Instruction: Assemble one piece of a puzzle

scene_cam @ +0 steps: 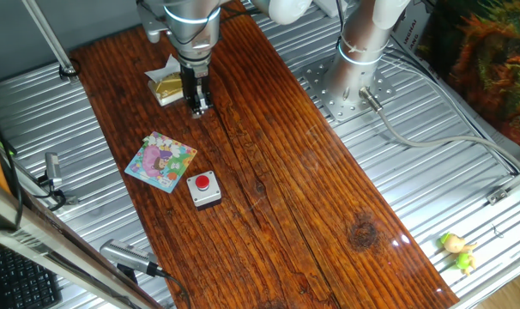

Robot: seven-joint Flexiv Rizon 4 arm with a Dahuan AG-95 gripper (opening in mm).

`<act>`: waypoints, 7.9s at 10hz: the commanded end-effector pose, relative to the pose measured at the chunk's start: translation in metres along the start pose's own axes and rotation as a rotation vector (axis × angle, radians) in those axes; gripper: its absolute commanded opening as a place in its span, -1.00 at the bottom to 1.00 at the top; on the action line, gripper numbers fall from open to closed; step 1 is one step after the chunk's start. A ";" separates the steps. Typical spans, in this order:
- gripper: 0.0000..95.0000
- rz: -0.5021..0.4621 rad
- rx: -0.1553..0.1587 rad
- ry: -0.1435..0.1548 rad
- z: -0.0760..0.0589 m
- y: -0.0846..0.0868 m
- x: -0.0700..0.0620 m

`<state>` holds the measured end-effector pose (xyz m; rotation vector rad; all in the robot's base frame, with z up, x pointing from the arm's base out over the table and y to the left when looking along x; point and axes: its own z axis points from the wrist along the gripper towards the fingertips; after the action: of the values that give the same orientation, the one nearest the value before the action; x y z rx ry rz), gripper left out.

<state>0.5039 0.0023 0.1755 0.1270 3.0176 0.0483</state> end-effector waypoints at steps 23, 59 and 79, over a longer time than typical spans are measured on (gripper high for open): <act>-1.00 -0.154 0.060 0.070 0.066 -0.048 -0.079; -1.00 -0.464 0.033 0.097 0.160 -0.089 -0.113; -1.00 -0.423 0.042 0.090 0.167 -0.090 -0.115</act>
<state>0.6301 -0.0917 0.0201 -0.5245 3.0622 -0.0440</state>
